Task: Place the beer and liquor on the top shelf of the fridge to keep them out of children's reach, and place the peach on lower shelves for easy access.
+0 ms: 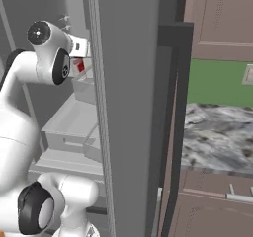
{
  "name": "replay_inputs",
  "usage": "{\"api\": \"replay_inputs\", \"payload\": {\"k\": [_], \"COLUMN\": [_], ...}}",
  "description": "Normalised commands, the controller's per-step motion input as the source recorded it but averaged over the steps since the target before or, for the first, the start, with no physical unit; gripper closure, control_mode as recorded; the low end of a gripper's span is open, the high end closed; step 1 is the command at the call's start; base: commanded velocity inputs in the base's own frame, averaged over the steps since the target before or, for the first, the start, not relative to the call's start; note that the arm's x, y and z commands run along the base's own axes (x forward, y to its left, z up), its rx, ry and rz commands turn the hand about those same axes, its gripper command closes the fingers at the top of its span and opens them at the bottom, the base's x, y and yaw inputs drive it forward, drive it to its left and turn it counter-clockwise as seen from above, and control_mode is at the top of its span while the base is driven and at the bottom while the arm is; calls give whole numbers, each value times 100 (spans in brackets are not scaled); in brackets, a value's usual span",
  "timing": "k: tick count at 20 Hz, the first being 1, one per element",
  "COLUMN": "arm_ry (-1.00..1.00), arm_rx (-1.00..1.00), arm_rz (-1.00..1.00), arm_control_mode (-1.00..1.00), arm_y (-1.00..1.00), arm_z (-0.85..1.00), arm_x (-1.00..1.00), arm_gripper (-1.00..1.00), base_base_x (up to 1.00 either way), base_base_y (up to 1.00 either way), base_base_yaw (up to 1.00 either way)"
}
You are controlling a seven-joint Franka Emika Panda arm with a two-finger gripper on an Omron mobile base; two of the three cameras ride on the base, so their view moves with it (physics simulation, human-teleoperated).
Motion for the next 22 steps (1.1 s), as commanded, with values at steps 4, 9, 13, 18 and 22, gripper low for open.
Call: {"api": "replay_inputs", "payload": {"k": [4, 9, 13, 18, 22], "arm_ry": [2, 0, -1, -4, -9], "arm_rx": [0, 0, 0, 0, 0], "arm_rz": [0, 0, 0, -2, -1], "arm_control_mode": [-100, -100, -100, -100, -100], "arm_y": [8, 1, 0, 1, 4], "arm_z": [-23, -1, 0, 0, 0], "arm_x": [47, 37, 30, 42, 55], "arm_gripper": [100, 100, 100, 100, 100], "base_base_x": [0, 0, 0, 0, 0], "base_base_y": [0, 0, 0, 0, 0], "base_base_yaw": [0, 0, 0, 0, 0]}}
